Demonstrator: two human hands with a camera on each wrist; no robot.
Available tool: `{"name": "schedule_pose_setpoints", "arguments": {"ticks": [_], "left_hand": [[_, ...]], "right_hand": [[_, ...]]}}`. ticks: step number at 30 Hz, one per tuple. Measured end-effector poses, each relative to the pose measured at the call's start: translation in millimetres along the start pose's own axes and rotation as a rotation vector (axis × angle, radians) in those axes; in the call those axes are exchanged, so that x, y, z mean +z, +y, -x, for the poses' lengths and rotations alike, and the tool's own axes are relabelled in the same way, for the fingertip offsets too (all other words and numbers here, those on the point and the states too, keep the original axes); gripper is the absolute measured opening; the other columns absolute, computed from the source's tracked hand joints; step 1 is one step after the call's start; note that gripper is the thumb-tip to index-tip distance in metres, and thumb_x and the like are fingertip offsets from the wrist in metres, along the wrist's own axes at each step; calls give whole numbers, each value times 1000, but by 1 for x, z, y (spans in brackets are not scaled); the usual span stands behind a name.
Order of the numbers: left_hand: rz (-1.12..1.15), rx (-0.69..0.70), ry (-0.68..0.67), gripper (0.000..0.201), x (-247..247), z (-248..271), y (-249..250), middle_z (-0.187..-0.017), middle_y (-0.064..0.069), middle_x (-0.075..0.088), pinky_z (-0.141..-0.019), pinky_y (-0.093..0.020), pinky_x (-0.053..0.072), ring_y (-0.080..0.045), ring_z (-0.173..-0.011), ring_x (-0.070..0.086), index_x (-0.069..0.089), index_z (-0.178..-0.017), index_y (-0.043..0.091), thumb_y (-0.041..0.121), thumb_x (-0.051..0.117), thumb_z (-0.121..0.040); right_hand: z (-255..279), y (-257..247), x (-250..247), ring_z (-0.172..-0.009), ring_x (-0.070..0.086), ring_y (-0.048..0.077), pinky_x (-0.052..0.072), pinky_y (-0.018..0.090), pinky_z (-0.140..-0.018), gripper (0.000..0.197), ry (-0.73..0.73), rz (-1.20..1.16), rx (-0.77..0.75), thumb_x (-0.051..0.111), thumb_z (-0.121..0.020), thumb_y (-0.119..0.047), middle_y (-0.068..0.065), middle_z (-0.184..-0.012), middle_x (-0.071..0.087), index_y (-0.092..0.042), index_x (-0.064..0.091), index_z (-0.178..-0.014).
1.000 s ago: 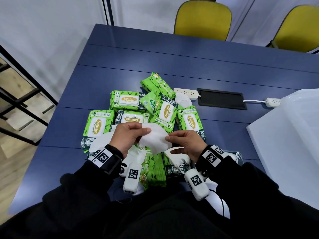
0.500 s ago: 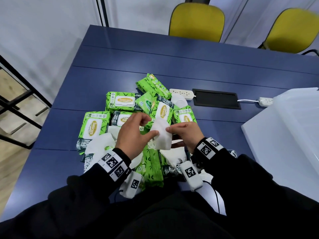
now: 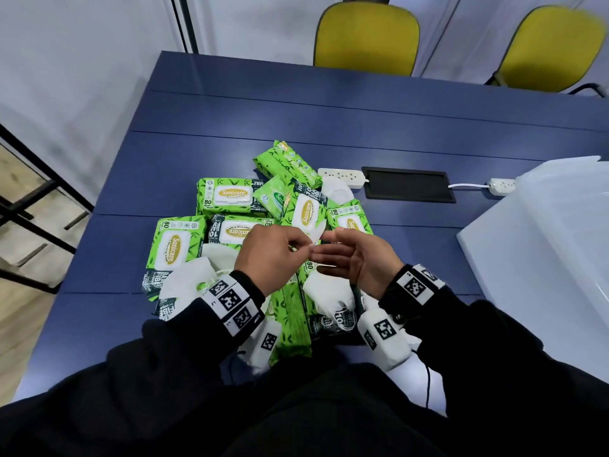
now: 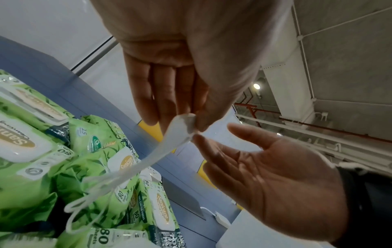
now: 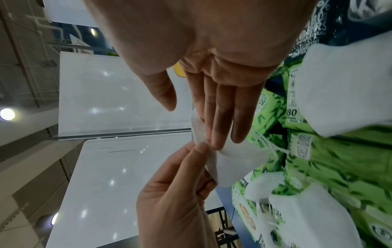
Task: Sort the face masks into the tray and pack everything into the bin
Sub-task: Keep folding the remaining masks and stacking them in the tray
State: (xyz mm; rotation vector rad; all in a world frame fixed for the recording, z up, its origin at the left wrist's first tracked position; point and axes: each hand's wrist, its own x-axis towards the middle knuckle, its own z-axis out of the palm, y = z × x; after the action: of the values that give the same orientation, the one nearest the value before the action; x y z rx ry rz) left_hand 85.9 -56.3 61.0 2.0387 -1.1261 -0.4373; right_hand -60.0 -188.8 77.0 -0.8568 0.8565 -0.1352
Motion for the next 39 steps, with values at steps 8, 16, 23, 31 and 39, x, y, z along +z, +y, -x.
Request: {"name": "schedule_pose_setpoints", "arguments": {"ticks": [8,16,23,31,39], "left_hand": [[332,-23,-123,6,-4,-18,5,-79,8,77,-72,-24,55,-13,-78,72,83,-87,20,15,84,-83],[281,-210,-199,12,34,-12,-15,-63,7,70,-68,-24,56,-5,-58,62,80,-82,23,13,87,-79],[341,-365,-226,18,57,-2,-25,-62,4,70,-58,-34,60,-15,-57,67,76,-81,20,3,84,-81],[71,-340,-305,19,90,-9,-47,-86,2,73,-66,-14,47,-5,-71,62,81,-102,12,14,84,-84],[5,-320,-326,20,98,-18,-50,-80,6,67,-73,-23,49,-15,-78,64,77,-105,17,12,80,-86]], "right_hand": [[-6,-12,-43,-107,67,18,55,35,-96,74,-113,522,-187,82,-75,5,9,-123,67,-17,53,-139],[-15,4,-62,-49,55,19,54,28,-47,25,191,441,-70,79,-82,-1,14,-69,58,-10,61,-67],[-7,19,-73,-48,60,20,53,33,-42,6,163,523,70,67,-96,-9,9,-74,59,-6,62,-95],[-30,30,-83,-89,73,20,63,42,-82,18,307,915,-114,72,-90,-14,6,-103,74,-14,73,-108],[-72,20,-95,-114,65,23,50,27,-95,23,324,1237,-74,59,-96,-18,2,-122,71,-24,77,-109]]}}
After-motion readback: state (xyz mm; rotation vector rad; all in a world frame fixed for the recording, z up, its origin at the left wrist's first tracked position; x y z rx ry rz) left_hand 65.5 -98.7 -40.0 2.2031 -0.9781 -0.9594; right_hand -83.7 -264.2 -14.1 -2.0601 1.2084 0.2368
